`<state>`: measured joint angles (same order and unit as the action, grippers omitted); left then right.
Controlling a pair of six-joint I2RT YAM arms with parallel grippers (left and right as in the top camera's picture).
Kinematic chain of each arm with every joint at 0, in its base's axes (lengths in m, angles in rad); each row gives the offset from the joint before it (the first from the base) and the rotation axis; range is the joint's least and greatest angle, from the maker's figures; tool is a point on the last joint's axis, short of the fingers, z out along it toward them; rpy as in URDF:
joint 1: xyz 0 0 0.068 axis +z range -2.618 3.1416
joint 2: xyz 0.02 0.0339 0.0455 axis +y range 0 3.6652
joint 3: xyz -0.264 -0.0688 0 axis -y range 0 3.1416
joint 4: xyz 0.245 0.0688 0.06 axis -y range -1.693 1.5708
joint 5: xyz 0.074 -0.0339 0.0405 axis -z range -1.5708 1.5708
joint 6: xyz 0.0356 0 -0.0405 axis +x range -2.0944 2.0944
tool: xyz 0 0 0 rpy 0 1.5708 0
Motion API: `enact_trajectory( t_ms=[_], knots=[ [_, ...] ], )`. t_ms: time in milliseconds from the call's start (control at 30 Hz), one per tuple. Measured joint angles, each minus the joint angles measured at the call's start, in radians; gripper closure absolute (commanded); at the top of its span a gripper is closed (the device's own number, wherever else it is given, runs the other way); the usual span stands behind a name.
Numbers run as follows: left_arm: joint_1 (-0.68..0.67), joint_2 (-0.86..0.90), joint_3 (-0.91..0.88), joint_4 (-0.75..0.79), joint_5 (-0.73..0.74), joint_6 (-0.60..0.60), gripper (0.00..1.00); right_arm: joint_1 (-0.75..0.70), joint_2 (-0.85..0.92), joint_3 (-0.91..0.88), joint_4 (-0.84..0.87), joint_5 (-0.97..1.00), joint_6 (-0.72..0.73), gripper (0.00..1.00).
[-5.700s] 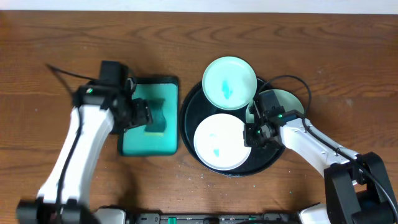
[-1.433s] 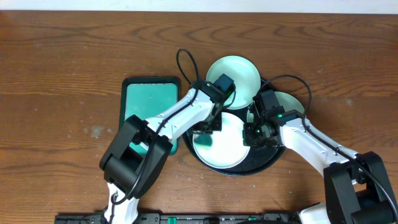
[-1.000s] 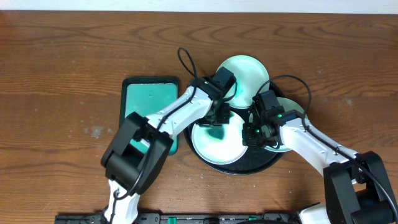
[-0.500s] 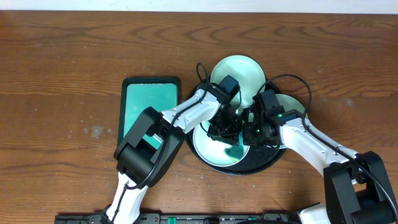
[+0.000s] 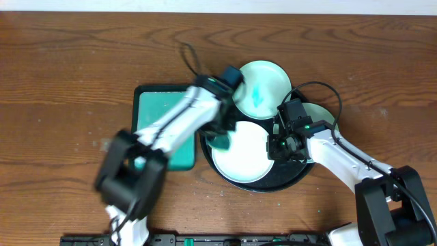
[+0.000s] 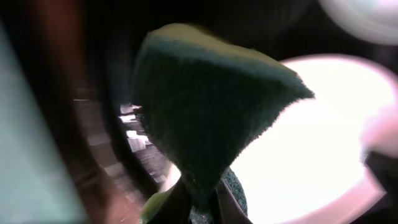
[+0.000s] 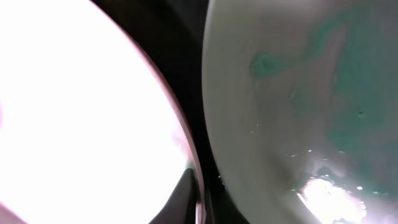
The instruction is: Clean dirty plates on tray and stack at the side
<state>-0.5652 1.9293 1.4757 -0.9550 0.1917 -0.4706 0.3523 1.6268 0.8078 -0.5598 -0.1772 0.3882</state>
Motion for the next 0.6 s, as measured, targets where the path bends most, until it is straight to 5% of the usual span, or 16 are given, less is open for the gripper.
enact_trajectory(
  t_ms=[133,233,367,400,467,600],
  knots=[
    [0.106,-0.194,0.000,-0.037,-0.025,0.027,0.93,0.005,0.002,0.003,0.003,-0.008,-0.005,0.74],
    [0.225,-0.327,0.000,-0.071,-0.115,0.047,0.93,0.006,0.002,0.003,0.003,0.008,-0.008,0.99],
    [0.362,-0.318,-0.053,-0.041,-0.160,0.057,0.92,0.006,0.002,0.002,0.020,0.010,-0.006,0.99],
    [0.387,-0.304,-0.085,-0.027,-0.167,0.058,0.86,0.006,0.002,0.002,0.020,0.010,-0.006,0.99],
    [0.430,-0.255,-0.159,-0.007,-0.172,0.061,0.58,0.006,0.002,0.004,0.013,0.012,-0.006,0.99],
    [0.446,-0.191,-0.219,-0.007,-0.140,0.071,0.46,0.006,-0.001,0.037,-0.063,0.025,-0.006,0.99]
  ],
)
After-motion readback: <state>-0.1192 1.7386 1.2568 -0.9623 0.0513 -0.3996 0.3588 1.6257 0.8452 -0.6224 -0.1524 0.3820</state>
